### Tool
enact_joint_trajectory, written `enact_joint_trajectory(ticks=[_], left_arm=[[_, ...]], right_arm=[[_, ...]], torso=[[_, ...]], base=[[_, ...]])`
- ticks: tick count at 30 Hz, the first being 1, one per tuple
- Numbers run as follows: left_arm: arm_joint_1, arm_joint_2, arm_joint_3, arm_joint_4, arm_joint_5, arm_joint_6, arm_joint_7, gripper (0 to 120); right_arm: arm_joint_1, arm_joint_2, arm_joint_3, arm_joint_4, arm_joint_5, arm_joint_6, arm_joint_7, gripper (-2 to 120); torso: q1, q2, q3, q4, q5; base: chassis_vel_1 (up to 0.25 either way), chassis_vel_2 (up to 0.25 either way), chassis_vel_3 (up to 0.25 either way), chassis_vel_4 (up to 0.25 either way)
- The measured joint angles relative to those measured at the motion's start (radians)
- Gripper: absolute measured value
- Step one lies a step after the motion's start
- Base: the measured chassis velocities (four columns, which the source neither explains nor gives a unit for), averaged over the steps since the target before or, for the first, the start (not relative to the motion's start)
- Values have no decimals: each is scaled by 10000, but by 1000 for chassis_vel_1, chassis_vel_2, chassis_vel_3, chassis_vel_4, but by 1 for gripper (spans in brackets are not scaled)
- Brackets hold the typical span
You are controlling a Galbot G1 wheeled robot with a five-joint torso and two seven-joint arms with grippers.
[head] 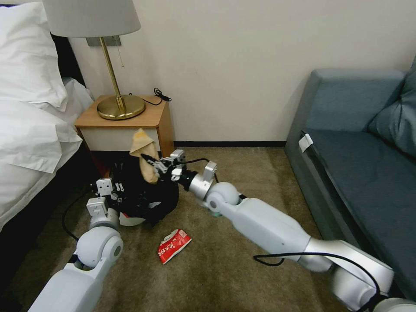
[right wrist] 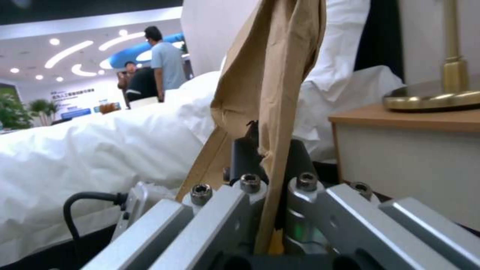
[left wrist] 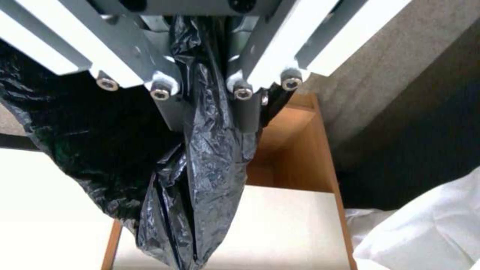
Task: Pick up the trash bin, then pick up the garbage on the floor and place it into the trash bin.
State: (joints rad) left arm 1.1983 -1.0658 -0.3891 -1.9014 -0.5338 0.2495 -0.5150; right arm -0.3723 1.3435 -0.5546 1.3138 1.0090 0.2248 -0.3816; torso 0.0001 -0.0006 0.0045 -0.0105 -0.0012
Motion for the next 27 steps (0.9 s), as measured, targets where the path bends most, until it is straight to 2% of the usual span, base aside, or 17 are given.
enact_joint_trajectory(ticks=[10,12,15,18,19,20,22,24,25,27], left_arm=[[59,3,-2,-118,-243,59,-64,5],[61,-19,9,-150,-298,79,-81,5],[65,-22,10,-167,-330,87,-89,5],[103,28,-3,-176,-382,93,-92,5],[103,28,-3,-176,-382,93,-92,5],[107,55,-18,-164,-382,93,-92,5],[108,65,-26,-144,-382,93,-92,5],[103,79,-29,-102,-375,93,-73,5],[103,79,-29,-102,-375,93,-73,5],[83,81,-36,-71,-365,80,-51,5]], right_arm=[[-60,446,-122,-632,-325,237,-223,3],[-77,526,-131,-778,-420,316,-233,16],[-107,558,-119,-844,-450,340,-252,20],[-316,667,-17,-1060,-575,434,-355,35],[-316,667,-17,-1060,-575,434,-355,35],[-369,690,-3,-1099,-616,449,-372,42],[-392,710,4,-1130,-625,450,-373,45],[-381,742,8,-1231,-630,451,-414,57],[-381,742,8,-1231,-630,451,-414,57],[-307,756,6,-1343,-630,448,-462,70]], torso=[[0,0,0,1,1],[0,0,0,0,1],[0,0,0,0,1],[0,0,0,0,1],[0,0,0,0,1],[0,0,0,0,3],[0,0,0,0,3],[0,0,0,1,2],[0,0,0,1,2],[0,0,0,0,2]], base=[[0,0,0,0],[0,0,0,0],[0,0,0,0],[0,0,0,0],[0,0,0,0],[0,0,0,0],[0,0,0,0],[0,0,0,0],[0,0,0,0],[0,0,0,0]])
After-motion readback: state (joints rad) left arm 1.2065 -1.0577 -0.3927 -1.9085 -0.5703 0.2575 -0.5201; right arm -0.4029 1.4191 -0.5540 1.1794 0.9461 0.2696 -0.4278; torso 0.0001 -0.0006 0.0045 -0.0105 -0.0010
